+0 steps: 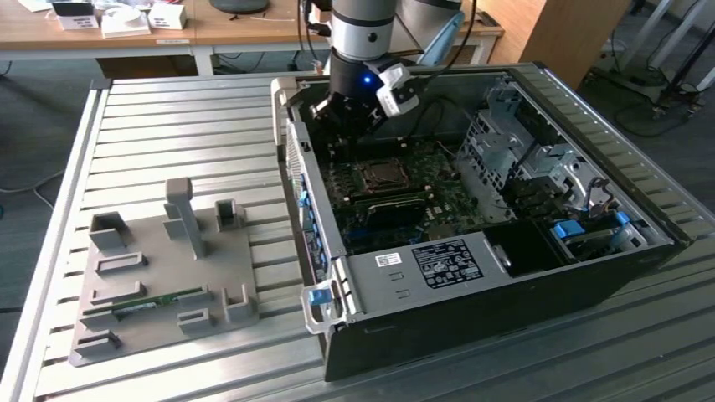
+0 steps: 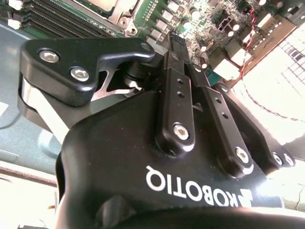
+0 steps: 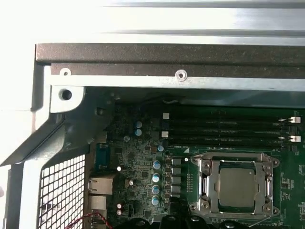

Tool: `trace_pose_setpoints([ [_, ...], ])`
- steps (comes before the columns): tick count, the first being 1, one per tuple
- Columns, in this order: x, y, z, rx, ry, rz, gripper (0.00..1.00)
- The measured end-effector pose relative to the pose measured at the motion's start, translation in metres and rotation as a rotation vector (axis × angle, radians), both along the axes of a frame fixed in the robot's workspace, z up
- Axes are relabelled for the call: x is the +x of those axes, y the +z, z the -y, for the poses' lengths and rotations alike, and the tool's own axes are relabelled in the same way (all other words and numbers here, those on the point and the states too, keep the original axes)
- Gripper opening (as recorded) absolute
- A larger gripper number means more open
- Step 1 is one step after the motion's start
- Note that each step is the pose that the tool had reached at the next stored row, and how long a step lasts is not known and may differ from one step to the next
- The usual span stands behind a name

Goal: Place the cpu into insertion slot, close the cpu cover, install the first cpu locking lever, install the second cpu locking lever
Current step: 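Install the first cpu locking lever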

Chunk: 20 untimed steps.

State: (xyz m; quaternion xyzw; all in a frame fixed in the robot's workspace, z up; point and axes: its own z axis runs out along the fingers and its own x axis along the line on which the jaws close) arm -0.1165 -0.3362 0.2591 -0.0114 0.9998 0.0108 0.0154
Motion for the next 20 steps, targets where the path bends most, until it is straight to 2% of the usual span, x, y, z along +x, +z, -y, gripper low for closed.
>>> trace_pose_setpoints([
  [2,0.0000,0.0000,0.0000,0.0099,0.000,0.0000,0.11],
  [3,0.0000,0.0000,-0.0001,0.0120,0.000,0.0000,0.11],
  [7,-0.0006,-0.0001,0.0000,0.0127,0.000,0.0003,0.11],
  [9,-0.0054,-0.0003,0.0000,0.0125,0.000,0.0008,0.11],
  [11,-0.0074,-0.0005,0.0000,0.0185,0.000,0.0009,0.11],
  [13,-0.0082,-0.0006,0.0000,0.0359,0.000,0.0011,0.11],
  [15,-0.0085,-0.0006,0.0000,0.0595,0.000,0.0010,0.11],
  [17,-0.0086,-0.0006,0.0000,0.0907,0.000,0.0011,0.11],
  [20,-0.0086,-0.0006,0.0000,0.1443,0.000,0.0011,0.11],
])
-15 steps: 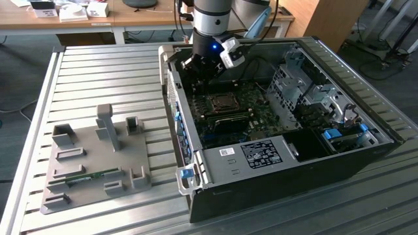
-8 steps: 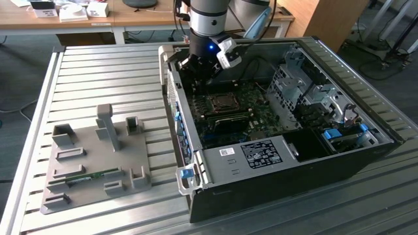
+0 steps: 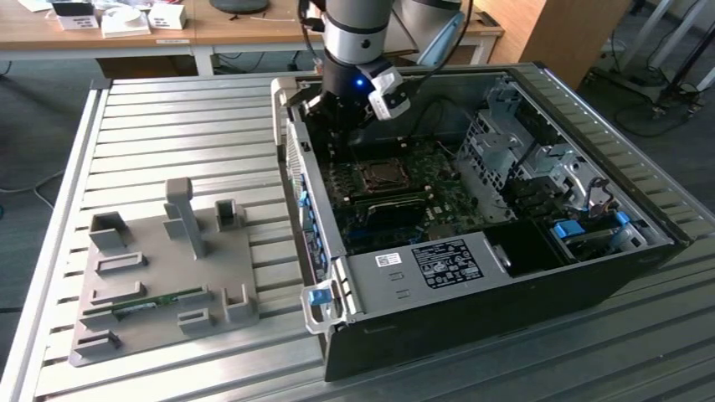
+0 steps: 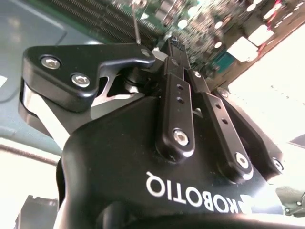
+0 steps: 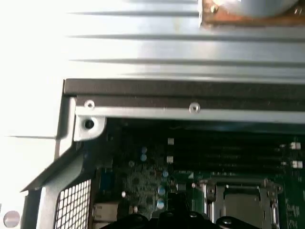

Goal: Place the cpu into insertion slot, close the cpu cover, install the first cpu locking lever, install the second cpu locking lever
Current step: 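Install the first cpu locking lever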

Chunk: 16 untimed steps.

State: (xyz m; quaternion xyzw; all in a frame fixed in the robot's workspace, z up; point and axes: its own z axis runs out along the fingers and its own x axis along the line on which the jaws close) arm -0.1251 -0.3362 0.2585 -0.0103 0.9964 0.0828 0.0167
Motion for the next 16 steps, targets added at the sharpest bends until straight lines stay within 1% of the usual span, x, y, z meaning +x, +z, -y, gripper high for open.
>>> trace_pose_setpoints([
  [1,0.0000,0.0000,0.0000,0.0147,0.000,-0.0002,0.11],
  [2,0.0000,0.0000,0.0000,0.0250,0.000,-0.0001,0.11],
  [3,0.0000,0.0000,0.0000,0.0317,0.000,-0.0001,0.11],
  [4,0.0000,0.0000,0.0000,0.0344,0.000,-0.0001,0.11],
  [7,0.0000,-0.0003,0.0000,0.0372,0.000,0.0000,0.11],
  [13,0.0000,-0.0008,-0.0009,0.0472,0.000,0.0000,0.11],
  [16,0.0000,-0.0009,-0.0014,0.0505,0.000,-0.0002,0.11],
])
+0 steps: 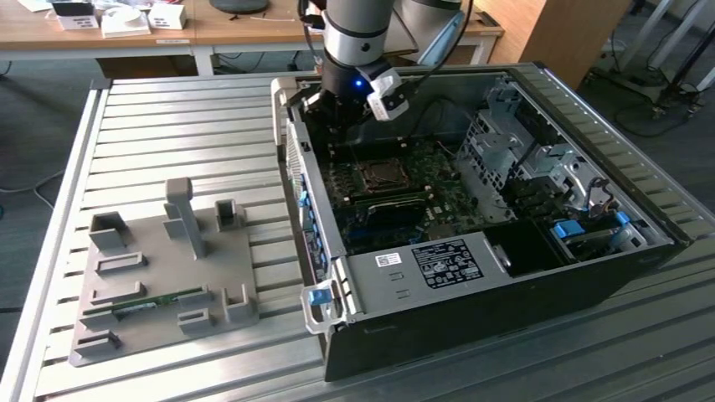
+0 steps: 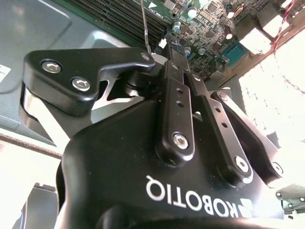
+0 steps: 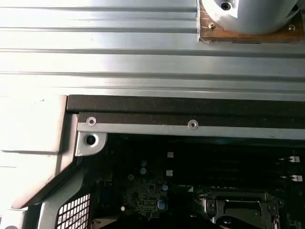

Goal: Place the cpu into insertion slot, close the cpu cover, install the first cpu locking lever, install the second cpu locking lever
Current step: 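Install the first cpu locking lever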

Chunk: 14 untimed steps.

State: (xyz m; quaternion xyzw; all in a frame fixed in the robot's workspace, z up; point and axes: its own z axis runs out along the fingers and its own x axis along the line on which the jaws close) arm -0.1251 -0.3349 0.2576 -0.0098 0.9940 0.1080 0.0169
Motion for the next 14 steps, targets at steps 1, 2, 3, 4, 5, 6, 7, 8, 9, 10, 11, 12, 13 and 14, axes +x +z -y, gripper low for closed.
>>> trace_pose_setpoints([
  [1,0.0000,-0.0001,-0.0002,0.0009,0.000,0.0000,0.11],
  [2,0.0000,-0.0002,-0.0004,0.0018,0.000,0.0001,0.11],
  [3,0.0001,-0.0004,-0.0006,0.0024,0.000,0.0001,0.11],
  [4,0.0002,-0.0006,-0.0010,0.0034,0.000,0.0002,0.11],
  [5,0.0004,-0.0008,-0.0012,0.0039,0.000,0.0002,0.11],
  [6,0.0005,-0.0010,-0.0015,0.0043,0.000,0.0001,0.11],
  [7,0.0006,-0.0012,-0.0018,0.0049,0.000,0.0000,0.11],
  [8,0.0008,-0.0015,-0.0021,0.0055,0.000,0.0000,0.11],
  [9,0.0009,-0.0016,-0.0023,0.0061,0.000,0.0001,0.11],
  [10,0.0009,-0.0019,-0.0027,0.0070,0.000,0.0001,0.11],
  [11,0.0010,-0.0020,-0.0031,0.0075,0.000,0.0000,0.11],
  [12,0.0010,-0.0022,-0.0036,0.0080,0.000,0.0000,0.11],
  [13,0.0011,-0.0024,-0.0040,0.0086,0.000,0.0000,0.11],
  [14,0.0013,-0.0026,-0.0045,0.0091,0.000,0.0000,0.11],
])
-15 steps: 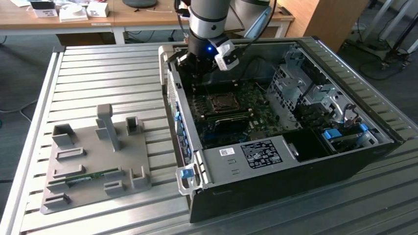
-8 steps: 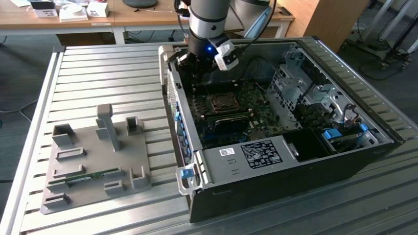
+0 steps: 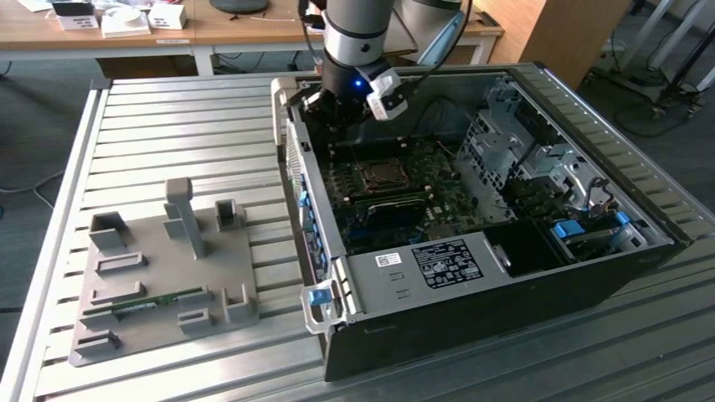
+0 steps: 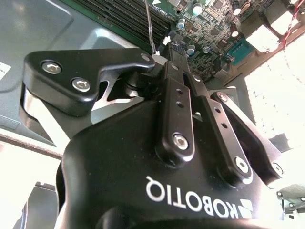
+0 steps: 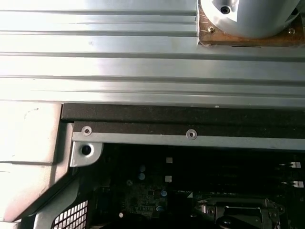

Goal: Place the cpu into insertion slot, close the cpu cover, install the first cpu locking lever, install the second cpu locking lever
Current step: 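Install the first cpu locking lever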

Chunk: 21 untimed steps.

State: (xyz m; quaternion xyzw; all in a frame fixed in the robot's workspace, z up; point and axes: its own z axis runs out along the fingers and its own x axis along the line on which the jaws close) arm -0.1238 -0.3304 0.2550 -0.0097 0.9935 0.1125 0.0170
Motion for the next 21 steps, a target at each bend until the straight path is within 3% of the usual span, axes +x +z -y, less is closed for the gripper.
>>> trace_pose_setpoints([
  [10,0.001,-0.0003,-0.0011,0.0014,0.000,0.0000,0.11],
  [21,0.020,-0.0009,-0.0012,0.0015,0.000,0.0000,0.11],
])
